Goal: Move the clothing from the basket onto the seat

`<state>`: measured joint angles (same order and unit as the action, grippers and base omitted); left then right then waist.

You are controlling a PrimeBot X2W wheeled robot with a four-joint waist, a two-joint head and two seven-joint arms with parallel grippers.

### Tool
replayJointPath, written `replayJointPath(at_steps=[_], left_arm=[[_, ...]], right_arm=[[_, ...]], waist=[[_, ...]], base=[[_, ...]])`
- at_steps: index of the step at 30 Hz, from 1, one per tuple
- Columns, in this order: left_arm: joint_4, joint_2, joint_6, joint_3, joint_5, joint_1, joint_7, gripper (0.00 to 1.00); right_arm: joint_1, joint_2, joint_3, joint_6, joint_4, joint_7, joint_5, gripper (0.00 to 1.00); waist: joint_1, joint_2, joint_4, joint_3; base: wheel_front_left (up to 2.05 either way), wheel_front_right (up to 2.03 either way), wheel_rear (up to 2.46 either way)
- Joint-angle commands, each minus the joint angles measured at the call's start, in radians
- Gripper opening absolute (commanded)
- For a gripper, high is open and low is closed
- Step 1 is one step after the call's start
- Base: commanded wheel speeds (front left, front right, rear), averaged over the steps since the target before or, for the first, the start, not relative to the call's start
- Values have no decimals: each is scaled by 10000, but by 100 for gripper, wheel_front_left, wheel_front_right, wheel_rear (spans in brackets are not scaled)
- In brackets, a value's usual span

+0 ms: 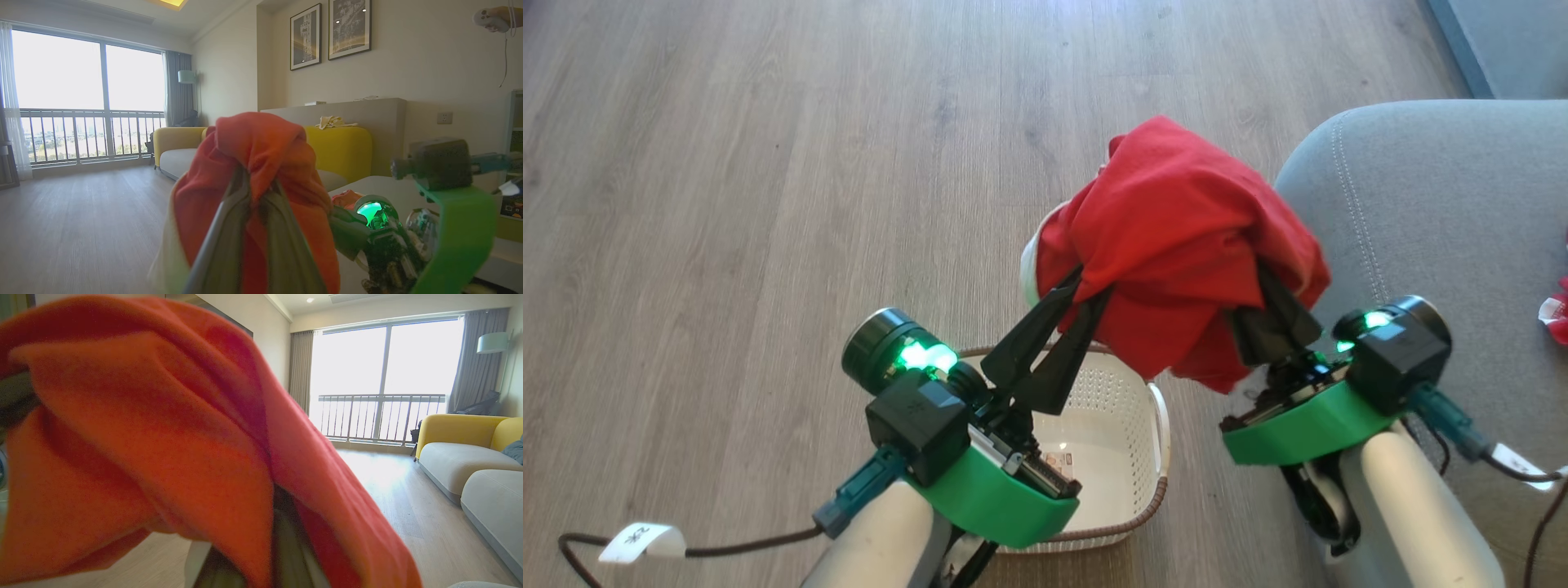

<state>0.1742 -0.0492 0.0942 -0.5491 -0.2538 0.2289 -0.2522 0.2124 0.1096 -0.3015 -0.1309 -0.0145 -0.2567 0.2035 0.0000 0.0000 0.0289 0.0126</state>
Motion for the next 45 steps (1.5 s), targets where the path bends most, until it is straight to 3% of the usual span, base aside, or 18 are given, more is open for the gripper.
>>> replayJointPath(at_steps=[1, 13, 35, 36, 37, 38, 45], left_arm=[[266, -10, 36, 370, 73, 317, -95, 0], [-20, -10, 120, 424, 30, 172, -95, 0], [-1648, -10, 357, -158, 282, 36, -95, 0], [-1700, -10, 358, -183, 272, 45, -95, 23], [-1738, -10, 359, -189, 271, 51, -95, 81], [-1805, -10, 360, -173, 284, 41, -95, 100], [-2422, -89, 362, -239, 609, -106, -95, 100]], right_arm=[[210, -204, 110, 2, 453, -51, 5, 0], [188, -503, 966, 2, 1084, -51, 387, 0], [216, -553, 715, 2, 1615, -51, 532, 0], [212, -548, 706, 2, 1615, -51, 536, 0], [207, -541, 701, 2, 1617, -51, 541, 0], [201, -532, 696, 2, 1618, -51, 548, 0], [174, -429, 669, 2, 1596, -51, 507, 0]], waist=[[0, 0, 20, -4], [0, 0, 75, -14], [0, 0, 1, -8], [0, 0, -1, -7], [0, 0, 0, -5], [0, 0, 0, -4], [0, 0, -49, 19]], base=[[0, 0, 0], [0, 0, 0], [0, 0, 0], [0, 0, 0], [0, 0, 0], [0, 0, 0], [0, 0, 0]])
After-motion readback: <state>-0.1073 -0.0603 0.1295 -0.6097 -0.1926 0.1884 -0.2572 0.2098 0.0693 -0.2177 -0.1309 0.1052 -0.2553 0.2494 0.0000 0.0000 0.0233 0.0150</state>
